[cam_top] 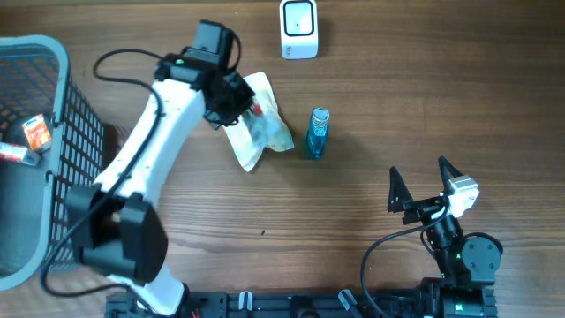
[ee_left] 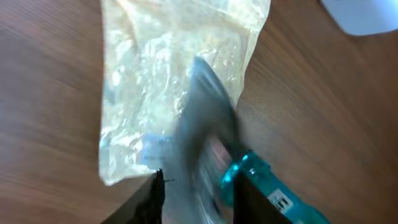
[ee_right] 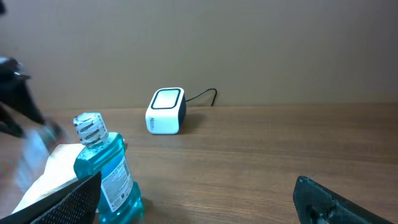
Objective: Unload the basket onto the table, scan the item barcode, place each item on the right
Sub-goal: 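Place the hex wrench package onto the clear bag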
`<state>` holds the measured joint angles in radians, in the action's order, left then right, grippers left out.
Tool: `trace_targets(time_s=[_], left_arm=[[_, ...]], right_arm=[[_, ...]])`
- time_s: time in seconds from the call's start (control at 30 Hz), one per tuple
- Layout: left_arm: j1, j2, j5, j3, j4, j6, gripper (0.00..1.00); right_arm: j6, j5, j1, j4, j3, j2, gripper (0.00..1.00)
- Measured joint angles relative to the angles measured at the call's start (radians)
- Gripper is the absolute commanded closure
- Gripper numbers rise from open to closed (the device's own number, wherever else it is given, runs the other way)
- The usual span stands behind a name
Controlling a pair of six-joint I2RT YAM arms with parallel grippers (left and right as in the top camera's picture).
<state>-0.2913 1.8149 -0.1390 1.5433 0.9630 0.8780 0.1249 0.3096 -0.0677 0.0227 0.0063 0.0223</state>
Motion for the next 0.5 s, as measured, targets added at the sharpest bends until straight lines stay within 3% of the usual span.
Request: trace_targets(time_s=[0.07,0.23,0.3,0.4,0.5], left_arm=[[-0.02,0.035,0.003,0.0,-0.043,-0.004,0.29],[-0.034,0.036,0.01,0.021,-0.072,-0.116,0.16],[-0.014,0.0,0.011,0.082,-0.047,-0.195,0.16],[0.079,-0.18,0.063,0.245,0.002,-0.283,0.13],[0.282,-0.317,0.163,0.373,0.086,-0.328,0.0]], right_arm=[[0.0,0.0,0.0,0.0,0.0,0.0,0.0],[0.0,0.0,0.0,0.0,0.0,0.0,0.0],[0.0,0.0,0.0,0.0,0.0,0.0,0.0],[0.0,0.0,0.0,0.0,0.0,0.0,0.0],[0.0,0.0,0.0,0.0,0.0,0.0,0.0]])
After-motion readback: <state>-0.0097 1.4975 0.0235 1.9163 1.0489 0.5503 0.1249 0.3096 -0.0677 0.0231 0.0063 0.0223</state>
